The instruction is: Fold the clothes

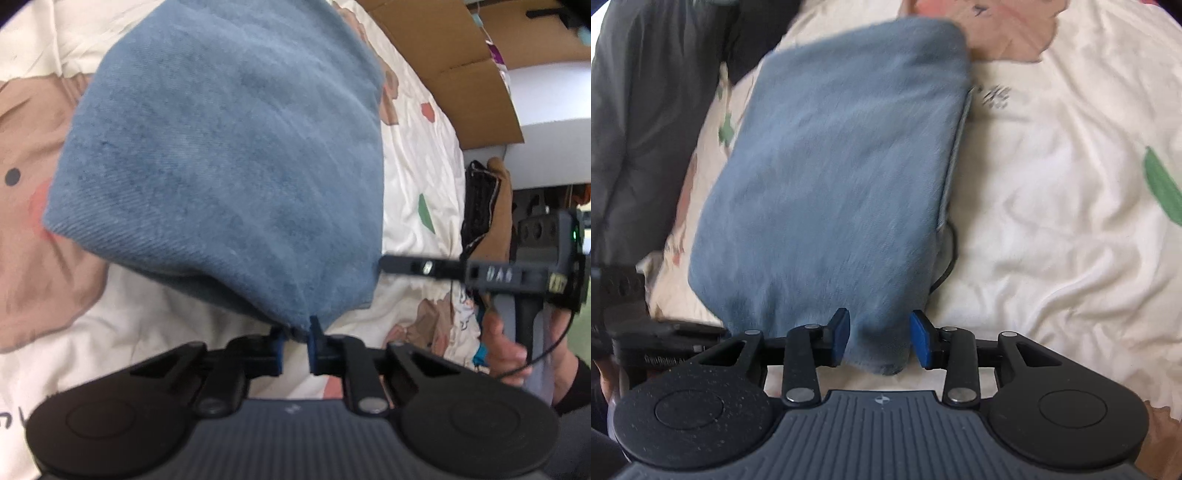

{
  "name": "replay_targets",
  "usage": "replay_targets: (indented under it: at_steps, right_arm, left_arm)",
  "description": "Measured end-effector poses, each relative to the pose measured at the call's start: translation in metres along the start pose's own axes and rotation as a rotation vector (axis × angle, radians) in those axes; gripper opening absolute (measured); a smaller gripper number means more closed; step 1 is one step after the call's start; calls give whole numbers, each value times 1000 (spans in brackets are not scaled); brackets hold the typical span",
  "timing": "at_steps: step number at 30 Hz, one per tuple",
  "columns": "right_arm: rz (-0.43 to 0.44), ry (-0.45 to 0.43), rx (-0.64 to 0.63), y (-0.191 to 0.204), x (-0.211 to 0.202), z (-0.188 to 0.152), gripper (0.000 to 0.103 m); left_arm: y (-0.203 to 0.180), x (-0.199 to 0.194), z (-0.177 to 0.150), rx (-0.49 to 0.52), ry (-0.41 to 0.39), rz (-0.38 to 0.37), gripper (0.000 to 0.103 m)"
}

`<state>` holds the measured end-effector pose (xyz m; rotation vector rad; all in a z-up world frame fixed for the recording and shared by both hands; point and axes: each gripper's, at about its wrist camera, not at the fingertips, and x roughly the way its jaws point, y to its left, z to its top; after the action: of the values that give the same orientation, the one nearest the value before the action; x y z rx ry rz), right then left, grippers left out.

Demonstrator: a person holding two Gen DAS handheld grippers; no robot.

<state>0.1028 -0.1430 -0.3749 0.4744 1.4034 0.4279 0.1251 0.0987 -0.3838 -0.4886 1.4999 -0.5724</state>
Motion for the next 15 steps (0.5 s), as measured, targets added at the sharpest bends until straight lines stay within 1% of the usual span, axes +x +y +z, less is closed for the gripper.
replay_targets:
  at_steps: [3,7,9,10,11,12,13,14,15]
  right_arm:
    - [10,-38,46,-12,-5,8,45]
    - [12,-82,65,-18,-4,19,45]
    - [12,-101,75,-20,-3,25,48]
    - [12,-110,79,-21,-3,28,48]
    - [12,-119,84,-23,-3,30,48]
    - [12,-127,89,-24,-2,33,48]
    - [12,-128,93,-25,-1,35,48]
    - [15,-127,101,-27,0,37,48]
    - [18,-127,109,-28,2,38,48]
  left_arm:
    - [-1,-4,-2,2,14,8,7]
    - [-6,-12,-4,24,34,29,6]
    - [-5,-21,-5,23,36,40,7]
    - [-3,-26,-4,15,32,51,10]
    - [-1,-32,-3,8,28,63,16]
    - [2,-37,-2,-1,22,73,25]
    - [4,-44,-1,-14,13,78,29]
    - [7,-51,0,-22,4,85,38]
    - [8,-58,2,-21,-3,97,44]
